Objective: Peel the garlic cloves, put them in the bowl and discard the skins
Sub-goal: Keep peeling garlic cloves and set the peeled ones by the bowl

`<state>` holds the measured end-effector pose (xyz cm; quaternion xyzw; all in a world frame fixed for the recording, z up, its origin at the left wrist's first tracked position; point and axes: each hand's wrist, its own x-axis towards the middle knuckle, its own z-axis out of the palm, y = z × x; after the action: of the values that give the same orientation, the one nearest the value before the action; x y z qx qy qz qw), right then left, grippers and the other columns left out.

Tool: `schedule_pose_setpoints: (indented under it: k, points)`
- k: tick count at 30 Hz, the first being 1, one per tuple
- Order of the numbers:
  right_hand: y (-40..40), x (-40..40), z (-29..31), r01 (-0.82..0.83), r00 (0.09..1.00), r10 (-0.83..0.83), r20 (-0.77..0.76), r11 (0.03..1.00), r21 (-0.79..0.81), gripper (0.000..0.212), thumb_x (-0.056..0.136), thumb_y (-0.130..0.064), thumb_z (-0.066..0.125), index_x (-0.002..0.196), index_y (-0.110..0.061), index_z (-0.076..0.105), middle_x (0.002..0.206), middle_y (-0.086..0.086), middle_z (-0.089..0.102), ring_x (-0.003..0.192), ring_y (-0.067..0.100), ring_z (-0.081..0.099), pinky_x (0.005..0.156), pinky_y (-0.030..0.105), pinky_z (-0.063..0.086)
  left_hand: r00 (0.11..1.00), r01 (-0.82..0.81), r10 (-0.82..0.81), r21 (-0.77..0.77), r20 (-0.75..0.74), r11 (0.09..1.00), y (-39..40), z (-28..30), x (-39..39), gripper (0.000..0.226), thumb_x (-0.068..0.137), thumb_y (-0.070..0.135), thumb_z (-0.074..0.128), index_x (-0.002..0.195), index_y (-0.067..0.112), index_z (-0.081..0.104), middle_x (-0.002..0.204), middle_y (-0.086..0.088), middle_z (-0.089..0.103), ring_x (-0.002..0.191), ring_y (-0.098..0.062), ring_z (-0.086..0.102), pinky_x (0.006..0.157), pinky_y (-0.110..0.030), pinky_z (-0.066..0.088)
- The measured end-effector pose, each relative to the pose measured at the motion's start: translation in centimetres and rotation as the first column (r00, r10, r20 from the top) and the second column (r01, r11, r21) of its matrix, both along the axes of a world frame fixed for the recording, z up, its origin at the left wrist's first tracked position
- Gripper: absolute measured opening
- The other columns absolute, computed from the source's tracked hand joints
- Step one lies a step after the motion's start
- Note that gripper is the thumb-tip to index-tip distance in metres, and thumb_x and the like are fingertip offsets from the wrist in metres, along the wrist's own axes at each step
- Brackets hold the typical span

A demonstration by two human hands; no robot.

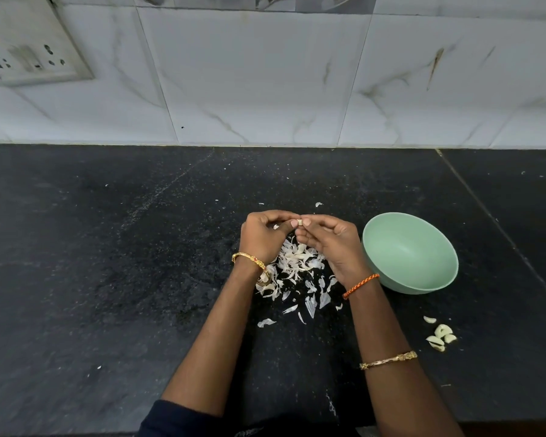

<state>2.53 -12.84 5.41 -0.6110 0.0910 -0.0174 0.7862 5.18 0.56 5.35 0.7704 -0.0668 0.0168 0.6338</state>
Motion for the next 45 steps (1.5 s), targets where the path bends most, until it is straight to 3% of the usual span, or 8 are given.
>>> schedule_pose_setpoints:
  k: [4,7,22,25,32,36,38,45]
  points:
    - [0.0,0.0,0.1,-0.003,1.0,0.004,-0.018,0.997,0.083,0.009,0.088,0.003,0.061,0.093,0.0,0.068,0.076,0.01,0.072,0.072,0.013,0.071,0.067,0.02,0.056,0.974,0.014,-0.063,-0.221,-0.217,0.975,-0.1,0.9,-0.3,0.02,0.087,-0.004,0.061,0.105,-0.005,0.067,0.056,0.014,0.064,0.044,0.006,0.053,0.048,-0.005,0.039]
    - [0.0,-0.1,0.5,-0.004,0.998,0.016,-0.059,0.979,0.205,0.01,0.089,0.003,0.057,0.091,0.0,0.067,0.075,0.009,0.072,0.071,0.012,0.07,0.065,0.02,0.056,0.928,-0.01,-0.099,-0.289,-0.359,0.957,0.0,1.3,-0.3,0.021,0.089,0.001,0.06,0.108,-0.005,0.066,0.048,0.014,0.06,0.034,0.004,0.044,0.037,-0.005,0.032]
    - [-0.2,0.3,1.0,0.021,0.992,0.014,-0.129,0.963,0.268,0.015,0.094,-0.014,0.058,0.081,-0.008,0.063,0.058,0.0,0.056,0.051,0.005,0.053,0.049,0.018,0.049,0.972,0.079,-0.122,-0.213,-0.199,0.974,-1.0,1.3,-0.7,0.022,0.088,0.013,0.066,0.105,0.0,0.07,0.073,0.005,0.067,0.042,0.004,0.046,0.043,-0.008,0.035]
    - [0.0,0.4,0.7,0.036,0.986,-0.003,-0.166,0.98,0.194,0.021,0.095,-0.013,0.056,0.074,-0.013,0.055,0.056,-0.002,0.045,0.045,0.004,0.042,0.044,0.019,0.041,0.983,0.116,-0.142,-0.212,-0.116,0.971,-1.2,0.9,-0.9,0.018,0.08,0.001,0.071,0.098,-0.001,0.071,0.076,0.005,0.07,0.06,0.006,0.061,0.06,-0.007,0.044]
    - [1.0,-0.1,0.0,-0.093,0.967,0.032,-0.252,0.967,-0.237,0.029,0.1,-0.021,0.035,0.076,-0.015,0.05,0.047,-0.009,0.029,0.038,0.004,0.023,0.039,0.02,0.021,0.986,0.066,-0.056,0.058,-0.16,0.996,-1.1,-0.7,-0.5,0.017,0.085,0.021,0.07,0.069,0.015,0.069,0.065,0.001,0.067,0.037,0.001,0.041,0.045,-0.018,0.035]
    - [1.4,-0.6,-0.2,-0.101,0.96,0.024,-0.278,0.959,-0.266,0.038,0.103,-0.029,0.035,0.069,-0.015,0.046,0.042,-0.009,0.028,0.036,0.005,0.022,0.04,0.022,0.018,0.989,0.103,-0.082,0.176,-0.122,0.979,-0.7,-0.6,-0.9,0.022,0.089,0.023,0.065,0.07,0.012,0.069,0.064,0.008,0.065,0.055,0.004,0.055,0.058,-0.018,0.044]
    - [1.7,-0.9,-0.5,-0.089,0.963,0.018,-0.27,0.963,-0.254,0.04,0.103,-0.032,0.038,0.068,-0.015,0.048,0.04,-0.011,0.029,0.034,0.005,0.022,0.037,0.02,0.018,0.982,0.122,-0.096,0.164,-0.16,0.979,-0.3,-0.8,-1.2,0.022,0.09,0.022,0.064,0.07,0.013,0.068,0.066,0.007,0.066,0.064,-0.005,0.058,0.066,-0.022,0.046]
    - [2.4,-2.5,-1.5,-0.123,0.965,0.086,-0.247,0.983,-0.139,0.04,0.099,-0.037,0.049,0.067,-0.014,0.054,0.052,-0.004,0.04,0.038,0.003,0.033,0.044,0.019,0.034,0.963,0.072,-0.079,-0.037,-0.258,0.997,1.5,-1.1,-3.2,0.012,0.087,0.007,0.066,0.076,0.01,0.07,0.056,0.01,0.062,0.038,0.003,0.039,0.043,-0.01,0.035]
